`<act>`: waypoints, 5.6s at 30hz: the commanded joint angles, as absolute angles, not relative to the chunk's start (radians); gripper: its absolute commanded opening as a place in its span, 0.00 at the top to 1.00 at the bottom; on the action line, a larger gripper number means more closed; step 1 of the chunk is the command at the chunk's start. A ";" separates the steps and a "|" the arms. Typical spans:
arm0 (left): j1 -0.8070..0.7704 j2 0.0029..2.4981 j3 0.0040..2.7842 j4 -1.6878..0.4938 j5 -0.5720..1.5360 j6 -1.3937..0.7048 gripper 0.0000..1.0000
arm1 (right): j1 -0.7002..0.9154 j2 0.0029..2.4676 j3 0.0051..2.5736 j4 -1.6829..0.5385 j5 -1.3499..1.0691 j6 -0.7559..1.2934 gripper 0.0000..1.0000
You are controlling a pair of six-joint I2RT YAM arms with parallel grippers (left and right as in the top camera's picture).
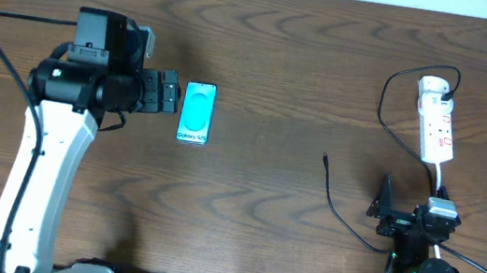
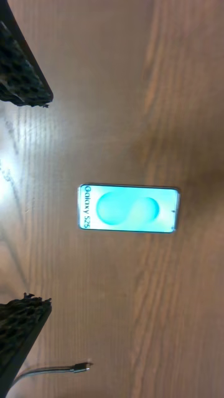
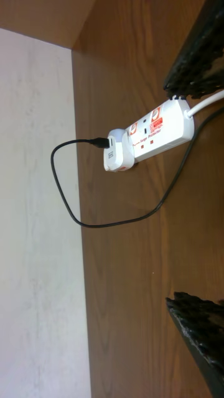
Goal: Plug charger to phone and switch on socket
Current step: 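Move the left gripper forward over the white phone, then lower the left gripper onto the phone's top edge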
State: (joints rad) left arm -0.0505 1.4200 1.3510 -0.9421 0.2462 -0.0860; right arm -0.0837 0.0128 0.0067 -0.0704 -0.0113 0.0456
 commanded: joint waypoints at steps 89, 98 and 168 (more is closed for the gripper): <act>-0.244 1.990 1.477 -0.845 -0.012 -0.183 0.02 | -0.088 0.009 0.006 -0.075 -0.017 0.059 0.01; -0.244 1.990 1.477 -0.800 0.046 -0.220 0.02 | -0.088 0.009 0.006 -0.075 -0.017 0.058 0.01; -0.244 2.092 1.470 -0.731 0.044 -0.215 0.02 | -0.088 0.010 0.006 -0.075 -0.017 0.059 0.01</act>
